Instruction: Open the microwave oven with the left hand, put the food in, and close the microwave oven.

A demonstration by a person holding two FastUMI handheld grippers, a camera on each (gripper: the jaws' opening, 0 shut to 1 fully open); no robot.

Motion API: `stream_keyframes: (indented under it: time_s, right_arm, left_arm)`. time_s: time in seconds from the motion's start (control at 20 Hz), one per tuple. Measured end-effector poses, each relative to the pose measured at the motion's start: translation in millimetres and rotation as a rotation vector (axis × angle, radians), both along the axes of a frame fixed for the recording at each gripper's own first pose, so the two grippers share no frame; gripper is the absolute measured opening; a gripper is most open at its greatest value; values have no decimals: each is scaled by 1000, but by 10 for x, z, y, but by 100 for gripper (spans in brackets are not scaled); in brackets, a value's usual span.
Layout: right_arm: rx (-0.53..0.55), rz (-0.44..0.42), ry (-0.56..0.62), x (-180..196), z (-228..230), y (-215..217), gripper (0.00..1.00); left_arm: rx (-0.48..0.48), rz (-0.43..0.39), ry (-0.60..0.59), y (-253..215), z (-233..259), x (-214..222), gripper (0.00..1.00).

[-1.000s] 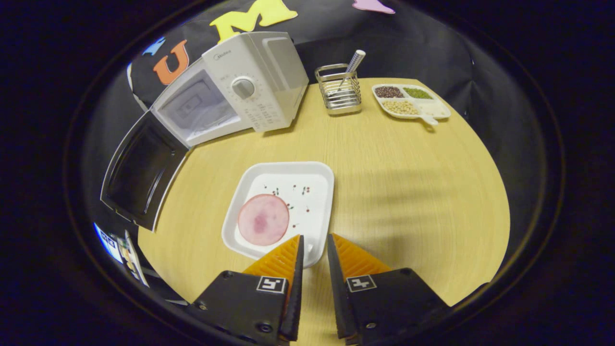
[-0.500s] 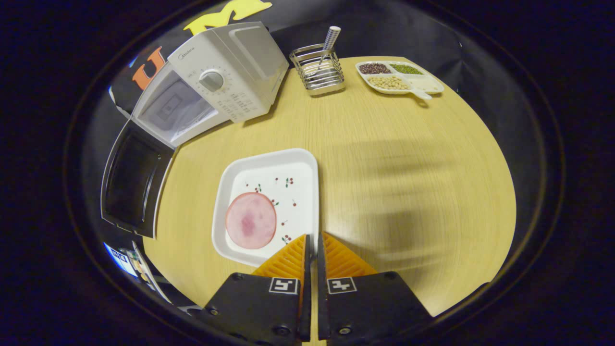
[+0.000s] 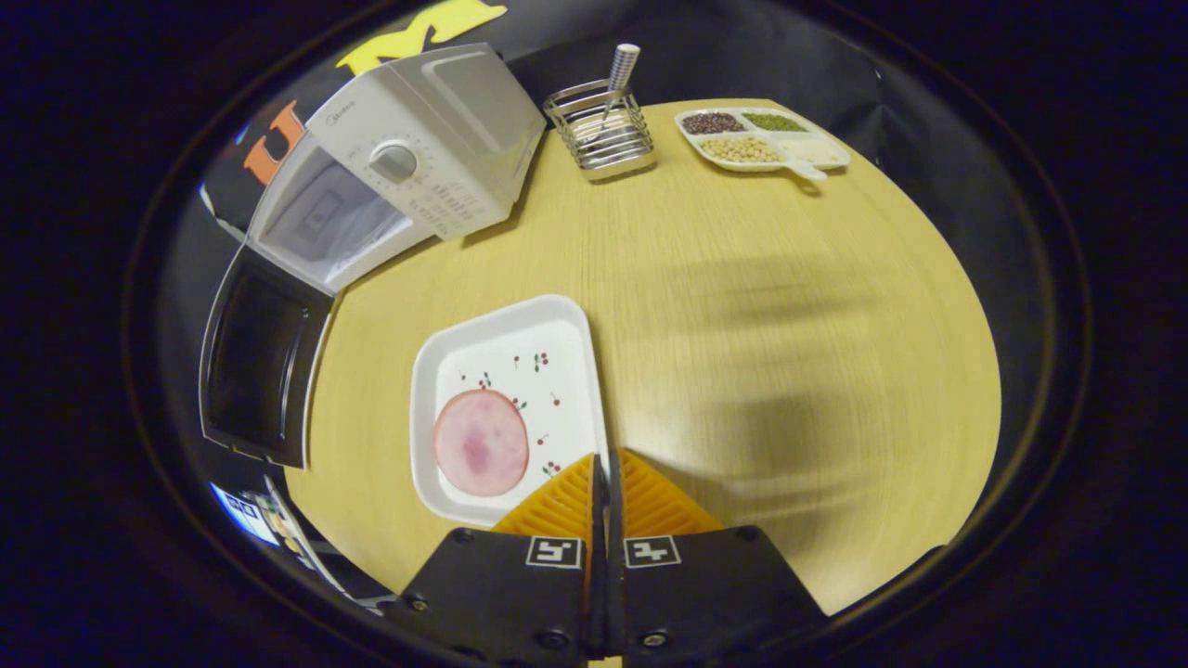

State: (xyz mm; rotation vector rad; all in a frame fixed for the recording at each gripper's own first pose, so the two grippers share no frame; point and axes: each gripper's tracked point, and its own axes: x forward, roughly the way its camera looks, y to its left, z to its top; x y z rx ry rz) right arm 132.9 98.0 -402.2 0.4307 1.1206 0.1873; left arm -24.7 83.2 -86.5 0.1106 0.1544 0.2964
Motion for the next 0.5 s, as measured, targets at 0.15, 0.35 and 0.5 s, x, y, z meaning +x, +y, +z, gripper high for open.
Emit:
stream_keyframes:
  time_s: [0.15, 0.35, 0.5]
  right_arm:
    - [168, -72, 35, -81, 9, 137, 3]
    - [255, -134, -2, -37, 183, 303, 3]
    - [315, -158, -40, 19, 401, 474, 4]
  left_arm:
    - [-8, -27, 1, 19, 6, -20, 96]
    - [-20, -59, 11, 104, 25, 6, 95]
    - [-20, -88, 12, 154, 64, 54, 95]
